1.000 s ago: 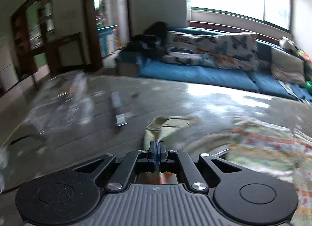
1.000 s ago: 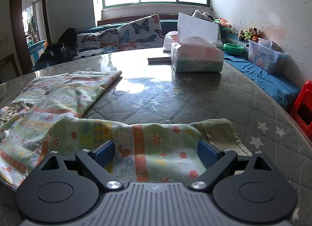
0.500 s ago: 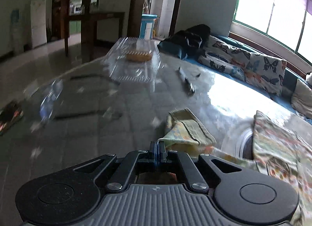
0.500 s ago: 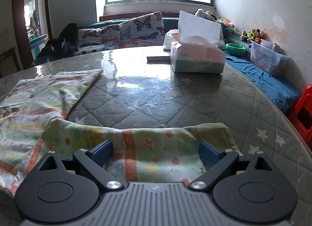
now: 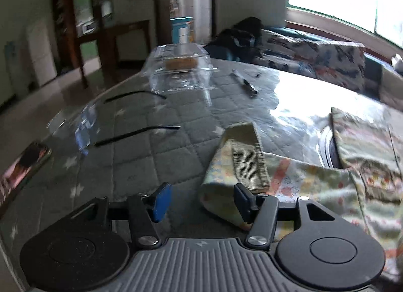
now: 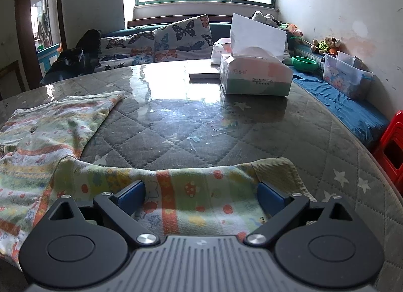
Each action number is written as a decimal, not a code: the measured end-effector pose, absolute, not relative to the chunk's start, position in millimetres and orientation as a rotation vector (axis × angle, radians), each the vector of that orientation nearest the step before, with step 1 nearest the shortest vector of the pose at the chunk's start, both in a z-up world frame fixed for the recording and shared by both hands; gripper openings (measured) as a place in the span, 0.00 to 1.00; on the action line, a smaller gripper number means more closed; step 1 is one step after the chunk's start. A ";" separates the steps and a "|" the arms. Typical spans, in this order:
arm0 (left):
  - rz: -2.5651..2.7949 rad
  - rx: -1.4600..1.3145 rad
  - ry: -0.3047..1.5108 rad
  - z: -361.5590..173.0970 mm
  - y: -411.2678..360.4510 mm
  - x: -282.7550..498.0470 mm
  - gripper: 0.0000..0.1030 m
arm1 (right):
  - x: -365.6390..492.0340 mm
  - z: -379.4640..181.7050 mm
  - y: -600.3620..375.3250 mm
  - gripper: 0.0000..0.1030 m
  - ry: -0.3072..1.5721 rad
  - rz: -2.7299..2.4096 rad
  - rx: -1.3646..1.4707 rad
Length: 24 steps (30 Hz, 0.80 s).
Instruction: Fold clothes
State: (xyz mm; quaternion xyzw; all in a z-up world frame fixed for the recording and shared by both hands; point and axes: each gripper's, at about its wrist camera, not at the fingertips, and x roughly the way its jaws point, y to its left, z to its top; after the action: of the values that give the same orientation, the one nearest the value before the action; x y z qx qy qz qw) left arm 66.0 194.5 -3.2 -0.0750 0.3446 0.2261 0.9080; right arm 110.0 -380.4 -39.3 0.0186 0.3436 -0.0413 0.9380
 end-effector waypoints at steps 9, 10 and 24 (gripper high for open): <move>0.425 -0.043 0.715 -6.2 180.3 80.2 0.60 | 110.2 -39.4 -381.0 0.95 0.701 -0.088 0.042; 0.420 -0.037 0.716 -6.6 178.8 81.3 0.63 | 110.2 -39.7 -380.6 0.96 0.700 -0.088 0.042; 0.445 0.049 0.711 -7.8 178.8 92.0 0.74 | 110.5 -40.2 -379.9 0.98 0.700 -0.091 0.047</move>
State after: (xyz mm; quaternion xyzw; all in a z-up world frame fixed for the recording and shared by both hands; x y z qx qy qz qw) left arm 92.0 178.8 -7.8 0.0238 0.3450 0.2160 0.9131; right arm 110.5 -379.9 -40.2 0.0232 0.3426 -0.0445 0.9381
